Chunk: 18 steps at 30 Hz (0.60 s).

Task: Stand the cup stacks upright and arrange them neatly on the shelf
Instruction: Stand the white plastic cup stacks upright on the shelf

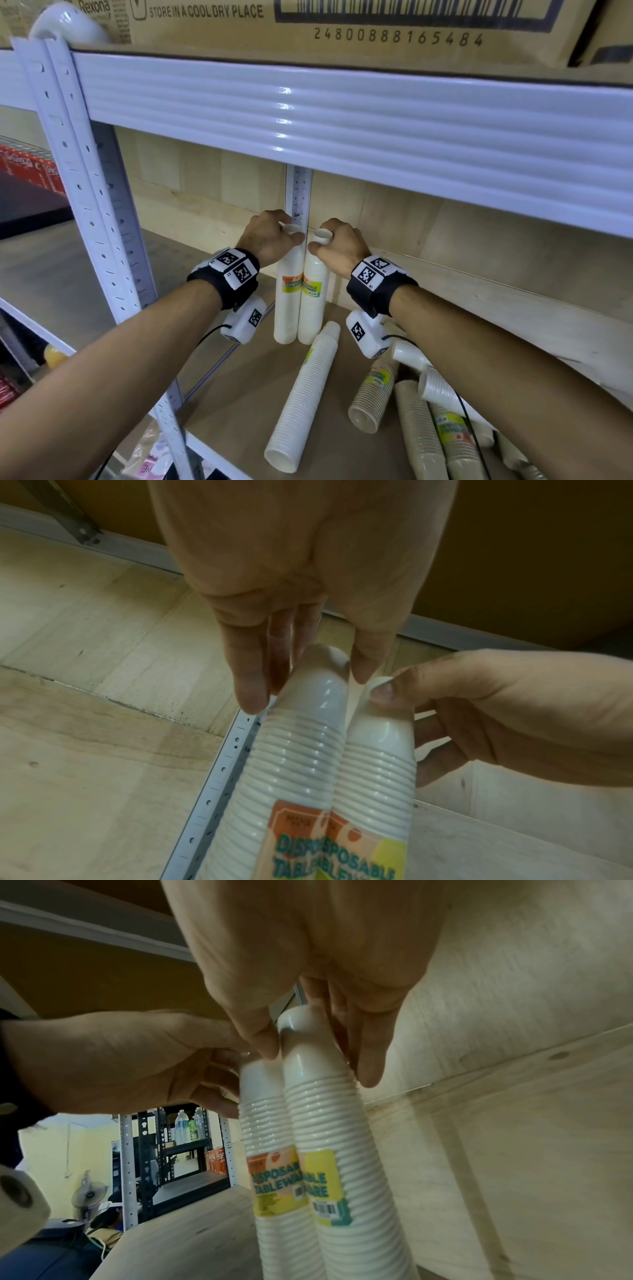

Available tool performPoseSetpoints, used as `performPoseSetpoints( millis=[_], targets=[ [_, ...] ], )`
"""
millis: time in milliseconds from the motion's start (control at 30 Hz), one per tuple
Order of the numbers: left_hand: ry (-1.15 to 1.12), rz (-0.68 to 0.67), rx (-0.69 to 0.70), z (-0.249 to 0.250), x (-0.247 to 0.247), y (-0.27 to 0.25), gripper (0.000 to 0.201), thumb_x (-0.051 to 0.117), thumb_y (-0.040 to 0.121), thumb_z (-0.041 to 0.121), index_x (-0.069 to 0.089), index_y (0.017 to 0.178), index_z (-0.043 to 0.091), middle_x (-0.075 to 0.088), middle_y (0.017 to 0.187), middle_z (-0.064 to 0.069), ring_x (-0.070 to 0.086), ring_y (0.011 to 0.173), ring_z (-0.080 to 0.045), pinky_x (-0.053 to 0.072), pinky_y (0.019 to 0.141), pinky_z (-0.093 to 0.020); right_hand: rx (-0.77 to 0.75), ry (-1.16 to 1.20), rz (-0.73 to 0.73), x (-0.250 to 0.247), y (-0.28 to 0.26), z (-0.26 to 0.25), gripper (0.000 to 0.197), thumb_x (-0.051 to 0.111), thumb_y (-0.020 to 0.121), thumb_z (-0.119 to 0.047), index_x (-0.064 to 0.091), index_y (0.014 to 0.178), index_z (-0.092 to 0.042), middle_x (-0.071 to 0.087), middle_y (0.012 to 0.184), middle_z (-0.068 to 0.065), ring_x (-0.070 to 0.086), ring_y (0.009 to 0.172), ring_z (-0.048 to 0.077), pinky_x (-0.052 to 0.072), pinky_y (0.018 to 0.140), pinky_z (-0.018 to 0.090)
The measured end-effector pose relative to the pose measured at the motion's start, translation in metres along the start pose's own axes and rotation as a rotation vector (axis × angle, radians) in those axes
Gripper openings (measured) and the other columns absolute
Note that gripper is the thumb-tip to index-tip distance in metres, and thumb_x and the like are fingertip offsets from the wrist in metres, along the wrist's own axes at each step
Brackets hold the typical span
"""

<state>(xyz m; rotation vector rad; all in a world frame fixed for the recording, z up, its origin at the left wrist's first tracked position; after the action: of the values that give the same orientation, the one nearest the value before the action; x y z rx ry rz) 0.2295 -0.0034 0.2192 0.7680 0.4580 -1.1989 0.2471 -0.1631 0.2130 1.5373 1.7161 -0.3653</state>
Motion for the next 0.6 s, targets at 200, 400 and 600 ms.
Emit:
performPoseSetpoints(
  millis=[200,400,600],
  targets=[
    [0.035,0.002,0.041,0.0006,0.0022,-0.0017,0.032,0.070,0.083,0.040,0.066,0.105,0.017,0.066,0.099,-0.001,0.062,0.092,-0.021,0.043,0.063,-0.024,0.007,-0.007,-0.007,0.0022,-0.0001,-0.0014,0.041,0.069,0.084,-0.031,0.058,0.119,-0.014,0.065,0.116,0.004,0.063,0.101,0.023,0.053,0.082,0.033],
    [0.020,0.000,0.049,0.0027,0.0012,-0.0059,0.031,0.067,0.084,0.035,0.065,0.109,0.017,0.064,0.099,0.000,0.060,0.092,-0.021,0.042,0.064,-0.023,0.003,0.005,-0.029,0.0017,-0.0030,-0.0033,0.046,0.066,0.086,-0.025,0.053,0.129,-0.015,0.060,0.128,0.006,0.060,0.110,0.023,0.043,0.078,0.025],
    [0.040,-0.005,0.074,0.0031,0.0013,-0.0079,0.030,0.067,0.085,0.032,0.065,0.108,0.013,0.066,0.101,-0.004,0.060,0.092,-0.023,0.045,0.067,-0.027,0.028,0.007,0.000,0.0020,-0.0053,-0.0001,0.042,0.068,0.084,-0.028,0.056,0.122,-0.014,0.065,0.115,0.004,0.064,0.101,0.023,0.054,0.081,0.033]
  ],
)
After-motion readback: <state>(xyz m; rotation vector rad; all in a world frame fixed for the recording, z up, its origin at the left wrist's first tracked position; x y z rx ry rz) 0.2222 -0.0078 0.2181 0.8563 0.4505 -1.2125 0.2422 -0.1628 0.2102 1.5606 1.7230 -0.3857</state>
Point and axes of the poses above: each hand's wrist, its own y-axis towards the middle knuckle, its own x-axis out of the palm, z = x × y, the point moved 5 cm from there along y, towards the middle knuckle
